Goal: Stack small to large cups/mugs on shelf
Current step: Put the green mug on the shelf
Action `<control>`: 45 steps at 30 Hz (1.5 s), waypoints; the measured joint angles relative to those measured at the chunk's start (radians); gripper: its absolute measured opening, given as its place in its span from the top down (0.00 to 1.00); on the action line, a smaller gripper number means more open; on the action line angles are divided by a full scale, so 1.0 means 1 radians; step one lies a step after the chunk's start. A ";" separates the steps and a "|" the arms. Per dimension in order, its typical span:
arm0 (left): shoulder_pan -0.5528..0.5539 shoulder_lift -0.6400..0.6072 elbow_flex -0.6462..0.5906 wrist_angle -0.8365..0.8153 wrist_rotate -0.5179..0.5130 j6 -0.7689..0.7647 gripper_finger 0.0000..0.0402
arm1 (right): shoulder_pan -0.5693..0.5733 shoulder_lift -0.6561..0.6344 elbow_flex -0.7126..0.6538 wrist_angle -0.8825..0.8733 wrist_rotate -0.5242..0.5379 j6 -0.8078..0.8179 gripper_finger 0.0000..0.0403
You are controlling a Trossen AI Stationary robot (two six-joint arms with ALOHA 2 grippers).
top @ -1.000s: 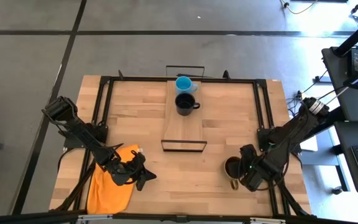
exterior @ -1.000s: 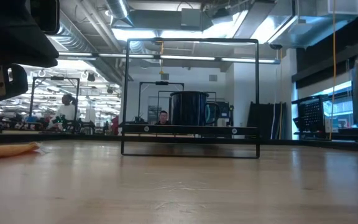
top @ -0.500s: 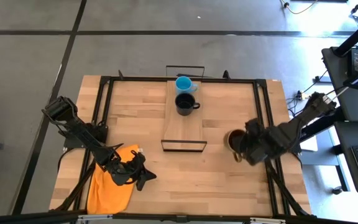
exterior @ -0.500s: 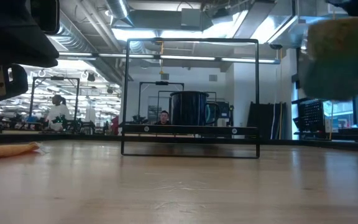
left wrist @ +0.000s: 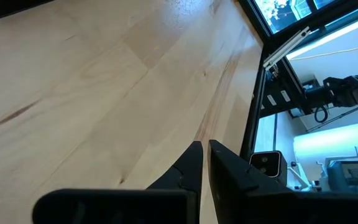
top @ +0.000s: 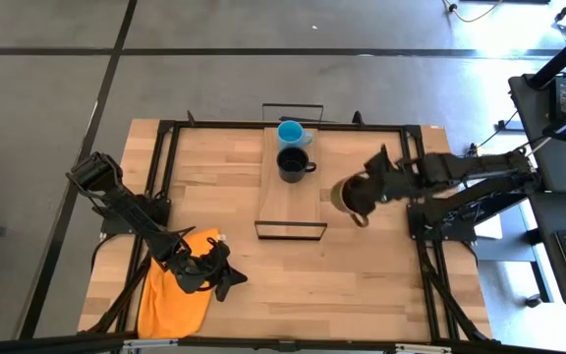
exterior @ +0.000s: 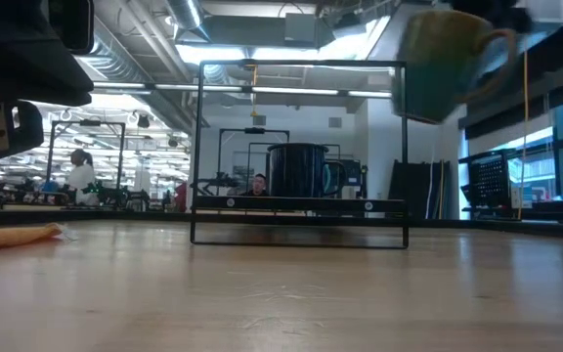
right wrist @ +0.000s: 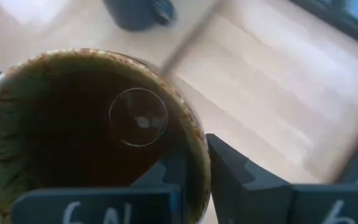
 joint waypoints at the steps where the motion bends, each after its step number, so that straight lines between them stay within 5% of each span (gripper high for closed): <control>1: 0.000 0.000 0.000 0.000 0.000 0.000 0.95 | -0.033 0.002 0.002 0.036 -0.018 -0.066 0.89; 8: 0.000 0.000 0.000 0.005 0.000 -0.022 0.95 | -0.227 0.049 0.004 0.223 -0.187 -0.399 0.89; 18: 0.000 0.000 0.000 0.009 0.000 -0.059 0.95 | -0.303 0.233 0.011 0.454 -0.394 -0.723 0.89; 29: 0.005 0.000 0.000 0.023 0.000 -0.102 0.95 | -0.294 0.507 0.311 0.409 -0.533 -1.011 0.89; 45: 0.005 0.000 0.000 0.025 -0.027 -0.106 0.95 | -0.289 0.781 0.561 0.146 -0.512 -1.105 0.89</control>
